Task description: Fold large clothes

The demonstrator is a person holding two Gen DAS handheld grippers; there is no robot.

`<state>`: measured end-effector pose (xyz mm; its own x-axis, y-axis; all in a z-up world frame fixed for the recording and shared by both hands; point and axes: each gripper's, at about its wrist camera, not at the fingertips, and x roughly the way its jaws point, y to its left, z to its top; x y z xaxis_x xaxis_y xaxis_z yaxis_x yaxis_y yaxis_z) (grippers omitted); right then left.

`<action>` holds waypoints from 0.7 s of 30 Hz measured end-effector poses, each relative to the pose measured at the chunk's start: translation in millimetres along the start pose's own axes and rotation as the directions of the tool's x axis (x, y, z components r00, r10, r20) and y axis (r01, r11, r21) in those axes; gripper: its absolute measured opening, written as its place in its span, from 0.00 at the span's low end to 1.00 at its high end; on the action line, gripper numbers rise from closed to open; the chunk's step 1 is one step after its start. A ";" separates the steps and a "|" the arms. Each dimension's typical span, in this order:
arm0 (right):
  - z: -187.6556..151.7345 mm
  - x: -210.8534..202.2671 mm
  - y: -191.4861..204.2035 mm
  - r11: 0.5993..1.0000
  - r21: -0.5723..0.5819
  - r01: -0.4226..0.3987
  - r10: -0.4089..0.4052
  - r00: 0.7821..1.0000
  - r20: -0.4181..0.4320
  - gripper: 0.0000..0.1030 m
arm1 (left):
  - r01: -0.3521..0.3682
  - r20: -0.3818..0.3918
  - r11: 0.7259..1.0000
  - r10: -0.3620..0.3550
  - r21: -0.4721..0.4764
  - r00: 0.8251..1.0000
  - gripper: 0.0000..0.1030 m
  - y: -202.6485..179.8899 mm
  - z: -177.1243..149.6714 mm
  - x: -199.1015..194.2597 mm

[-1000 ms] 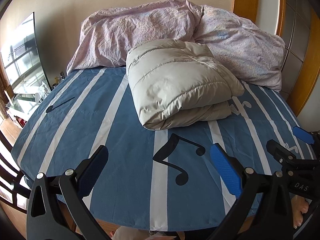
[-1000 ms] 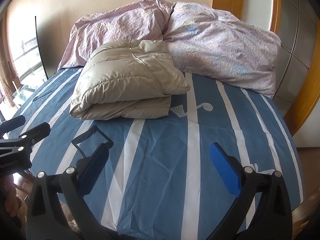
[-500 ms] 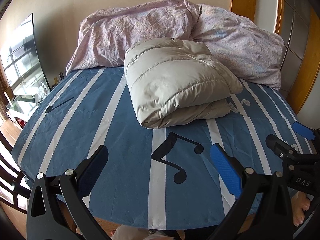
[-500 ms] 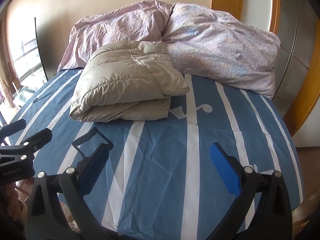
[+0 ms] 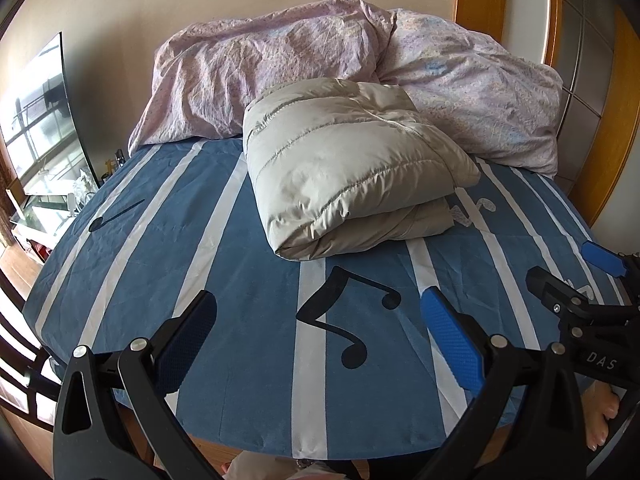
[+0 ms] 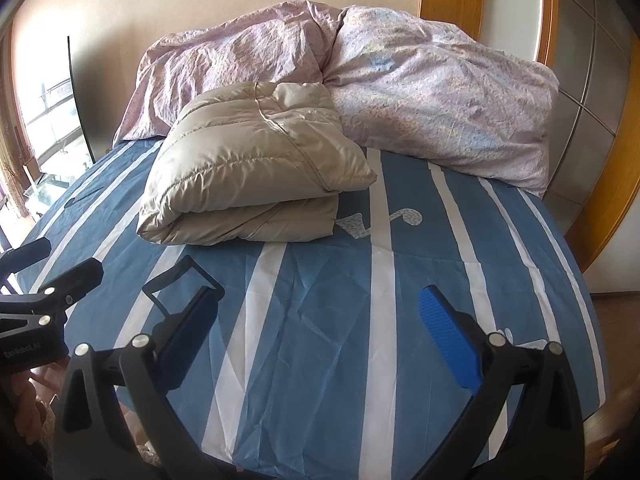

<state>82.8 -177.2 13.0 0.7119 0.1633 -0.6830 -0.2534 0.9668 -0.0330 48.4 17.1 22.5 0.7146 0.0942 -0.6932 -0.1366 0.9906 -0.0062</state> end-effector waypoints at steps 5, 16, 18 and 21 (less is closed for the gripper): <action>-0.1 0.5 0.0 1.000 0.001 -0.002 0.002 1.000 -0.001 0.98 | 0.000 0.000 1.000 0.000 0.001 1.000 0.99 -1.1 1.0 -0.3; -0.4 1.7 -2.1 1.000 0.003 -0.003 0.003 1.000 -0.003 0.98 | -0.001 -0.002 1.000 0.001 0.000 1.000 0.99 -1.4 0.6 0.0; -1.0 1.9 -2.2 1.000 0.004 -0.002 0.002 1.000 -0.003 0.98 | -0.001 -0.001 1.000 0.001 0.001 1.000 0.99 -2.3 1.3 0.0; -1.0 2.6 -2.8 1.000 0.005 -0.003 0.003 1.000 -0.004 0.98 | -0.001 -0.001 1.000 0.001 0.002 1.000 0.99 -2.0 1.1 0.4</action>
<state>84.7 -179.7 10.6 0.7085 0.1656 -0.6860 -0.2526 0.9672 -0.0273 49.7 15.3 23.1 0.7138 0.0953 -0.6939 -0.1362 0.9907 -0.0040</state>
